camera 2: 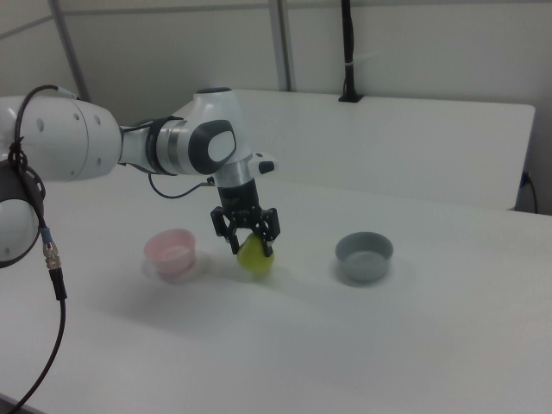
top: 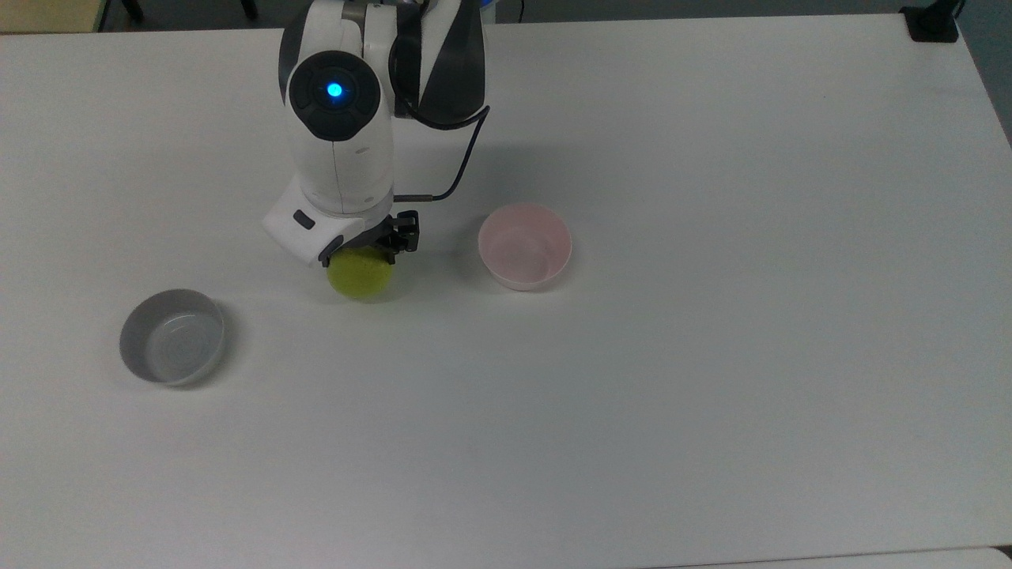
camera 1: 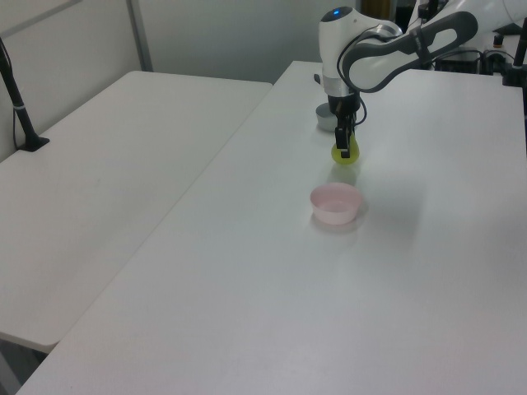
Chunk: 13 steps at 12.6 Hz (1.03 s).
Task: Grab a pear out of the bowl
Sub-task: 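Lower the pear onto the table beside the pink bowl, then open the gripper to release the pear and raise it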
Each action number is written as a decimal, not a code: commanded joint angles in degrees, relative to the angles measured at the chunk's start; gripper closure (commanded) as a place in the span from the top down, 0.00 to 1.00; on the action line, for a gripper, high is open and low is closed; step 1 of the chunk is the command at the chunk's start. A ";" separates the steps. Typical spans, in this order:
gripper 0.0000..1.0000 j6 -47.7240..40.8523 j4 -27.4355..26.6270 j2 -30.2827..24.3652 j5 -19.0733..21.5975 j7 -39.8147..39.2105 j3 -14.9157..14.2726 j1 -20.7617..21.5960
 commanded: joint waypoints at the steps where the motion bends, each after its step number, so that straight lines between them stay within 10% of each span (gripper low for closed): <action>1: 0.82 1.58 -1.36 -0.72 -1.51 1.16 -0.24 0.60; 4: 1.00 1.49 -1.45 -0.72 -1.87 1.95 -0.15 0.69; 13: 1.00 -4.03 -0.75 -7.73 -1.43 2.30 0.37 0.86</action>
